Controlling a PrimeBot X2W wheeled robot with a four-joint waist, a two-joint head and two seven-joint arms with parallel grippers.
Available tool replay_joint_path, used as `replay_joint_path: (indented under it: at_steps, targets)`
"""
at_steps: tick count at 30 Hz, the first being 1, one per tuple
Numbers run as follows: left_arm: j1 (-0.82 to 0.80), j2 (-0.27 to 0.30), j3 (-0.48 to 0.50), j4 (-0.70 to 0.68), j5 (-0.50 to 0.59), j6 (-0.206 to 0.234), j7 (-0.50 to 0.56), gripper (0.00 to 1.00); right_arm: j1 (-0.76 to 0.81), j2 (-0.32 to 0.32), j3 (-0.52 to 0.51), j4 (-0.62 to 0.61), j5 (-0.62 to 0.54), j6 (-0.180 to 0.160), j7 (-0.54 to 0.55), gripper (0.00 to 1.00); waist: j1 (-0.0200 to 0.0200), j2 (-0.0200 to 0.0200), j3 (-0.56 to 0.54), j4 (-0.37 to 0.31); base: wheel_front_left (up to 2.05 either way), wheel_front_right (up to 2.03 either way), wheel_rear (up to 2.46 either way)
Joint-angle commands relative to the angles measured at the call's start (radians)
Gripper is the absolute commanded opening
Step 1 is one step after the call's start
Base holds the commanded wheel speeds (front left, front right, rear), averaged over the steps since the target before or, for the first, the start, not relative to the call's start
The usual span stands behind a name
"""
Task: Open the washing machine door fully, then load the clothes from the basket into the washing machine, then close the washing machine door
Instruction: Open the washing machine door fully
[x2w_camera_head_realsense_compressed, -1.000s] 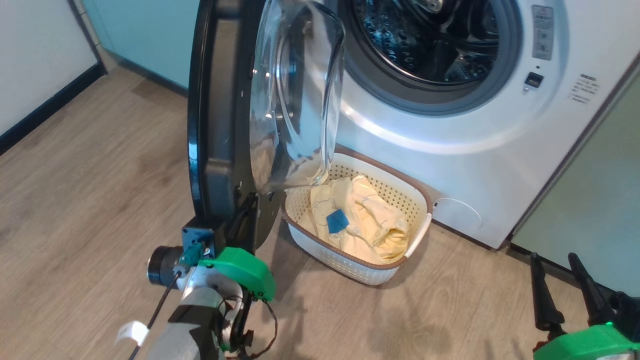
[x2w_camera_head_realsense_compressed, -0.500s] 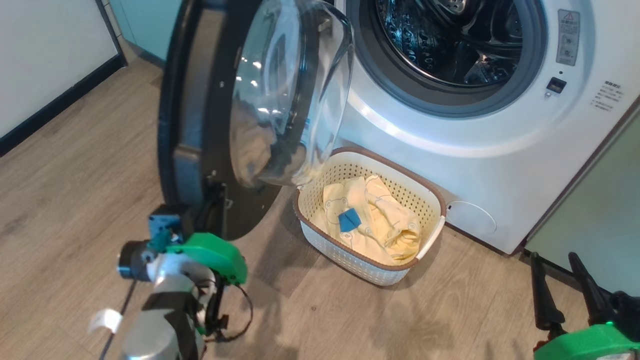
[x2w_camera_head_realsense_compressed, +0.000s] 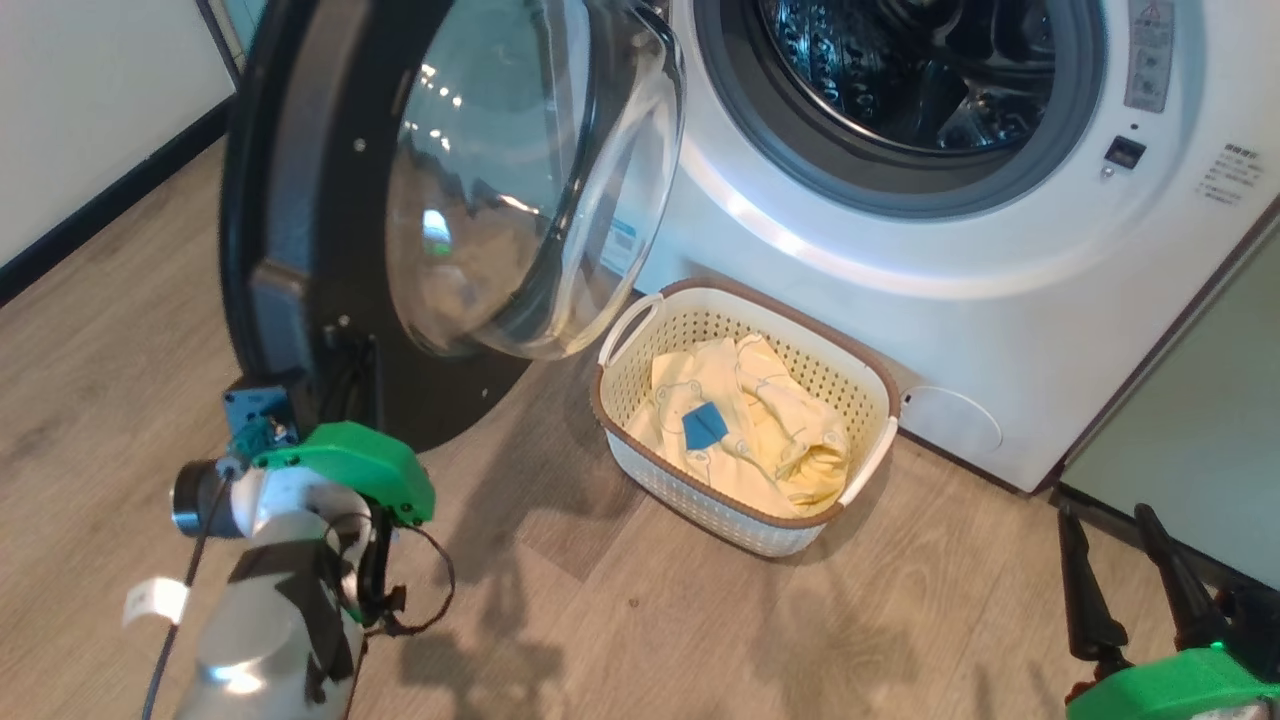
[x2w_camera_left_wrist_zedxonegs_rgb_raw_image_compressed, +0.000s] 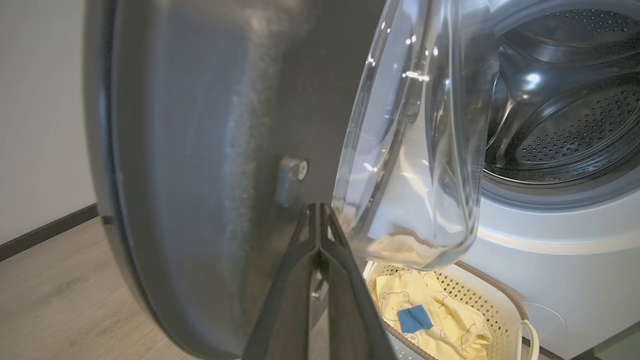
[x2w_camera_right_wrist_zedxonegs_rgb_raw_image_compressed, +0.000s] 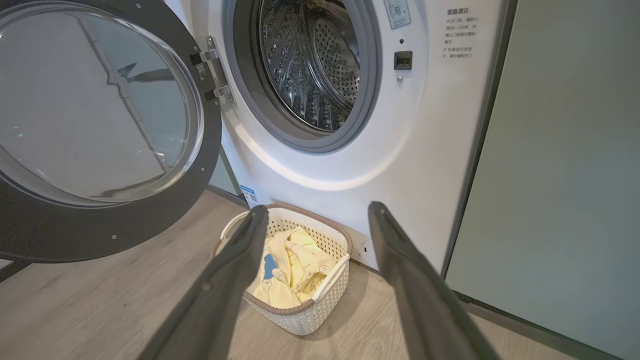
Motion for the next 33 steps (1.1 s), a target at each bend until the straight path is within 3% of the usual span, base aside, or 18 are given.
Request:
replay_joint_path:
  at_steps: [1, 21, 33]
  targets:
    - [-0.059, 0.039, 0.047, -0.018, 0.009, -0.003, -0.008, 0.0, -0.033, -0.028, 0.022, -0.033, 0.003, 0.0, -0.01, 1.0, 0.0, 0.0, 0.006, -0.001, 0.0, 0.0, 0.0]
    - [-0.186, 0.063, 0.204, 0.118, 0.005, -0.025, -0.008, 0.0, -0.093, -0.069, 0.046, -0.037, 0.007, 0.0, -0.01, 1.0, 0.0, 0.0, 0.109, -0.017, 0.0, 0.0, 0.0]
    - [-0.26, 0.089, 0.356, 0.163, -0.005, -0.015, -0.008, 0.0, -0.14, -0.097, 0.059, -0.037, 0.013, 0.0, -0.01, 1.0, 0.0, 0.0, 0.174, -0.048, 0.0, 0.0, 0.0]
